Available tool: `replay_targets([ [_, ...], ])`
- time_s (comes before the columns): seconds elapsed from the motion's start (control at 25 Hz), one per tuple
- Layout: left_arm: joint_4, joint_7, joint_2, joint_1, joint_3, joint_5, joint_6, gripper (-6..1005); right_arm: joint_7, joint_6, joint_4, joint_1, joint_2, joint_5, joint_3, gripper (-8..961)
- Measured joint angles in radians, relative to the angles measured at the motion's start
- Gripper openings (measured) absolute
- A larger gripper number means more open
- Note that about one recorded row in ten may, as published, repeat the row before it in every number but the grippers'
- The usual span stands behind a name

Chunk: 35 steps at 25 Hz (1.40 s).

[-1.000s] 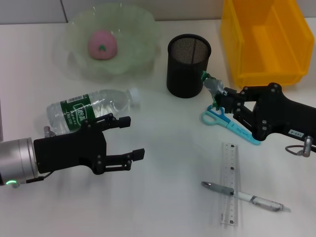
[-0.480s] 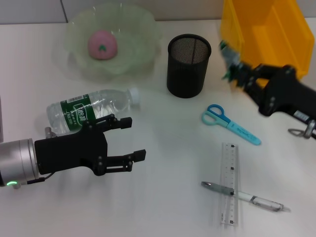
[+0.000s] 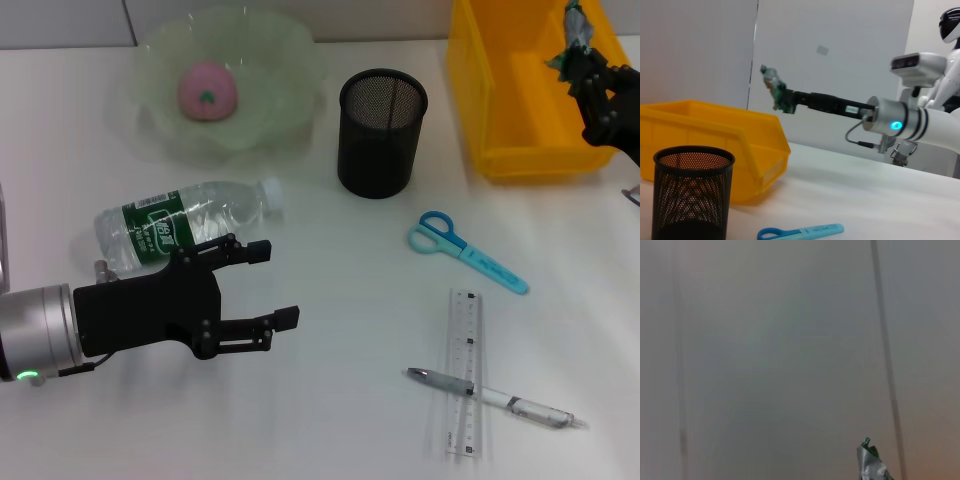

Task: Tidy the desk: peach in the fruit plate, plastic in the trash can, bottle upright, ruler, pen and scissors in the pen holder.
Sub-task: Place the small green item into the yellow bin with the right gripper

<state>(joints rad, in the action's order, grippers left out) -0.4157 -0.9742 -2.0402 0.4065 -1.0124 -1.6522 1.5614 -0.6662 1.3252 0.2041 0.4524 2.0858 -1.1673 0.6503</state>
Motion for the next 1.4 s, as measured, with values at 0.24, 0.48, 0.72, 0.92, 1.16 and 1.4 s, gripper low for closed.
replay_targets([
  [0.24, 0.000, -0.003, 0.000, 0.000, 0.003, 0.000, 0.005, 779, 0.024, -0.125, -0.022, 0.048, 0.001, 0.072, 0.009, 91],
  [0.48, 0.000, 0.000, 0.000, -0.002, 0.010, 0.000, 0.007, 777, 0.034, -0.161, -0.023, 0.065, 0.000, 0.068, 0.013, 92],
  [0.72, 0.000, 0.000, 0.000, -0.001, 0.011, 0.000, 0.006, 775, 0.036, -0.163, -0.023, 0.065, 0.000, 0.068, 0.012, 94],
  [0.92, 0.000, 0.000, 0.000, 0.001, 0.011, 0.000, 0.004, 774, 0.037, -0.165, -0.023, 0.066, 0.000, 0.071, 0.012, 95],
  [1.16, 0.000, 0.000, 0.000, 0.002, 0.016, 0.000, 0.004, 773, 0.037, -0.188, -0.023, 0.078, -0.002, 0.069, 0.012, 97],
  [1.4, 0.000, 0.000, 0.000, 0.002, 0.021, 0.000, 0.006, 771, 0.037, -0.192, -0.019, 0.081, -0.001, 0.071, 0.012, 184],
])
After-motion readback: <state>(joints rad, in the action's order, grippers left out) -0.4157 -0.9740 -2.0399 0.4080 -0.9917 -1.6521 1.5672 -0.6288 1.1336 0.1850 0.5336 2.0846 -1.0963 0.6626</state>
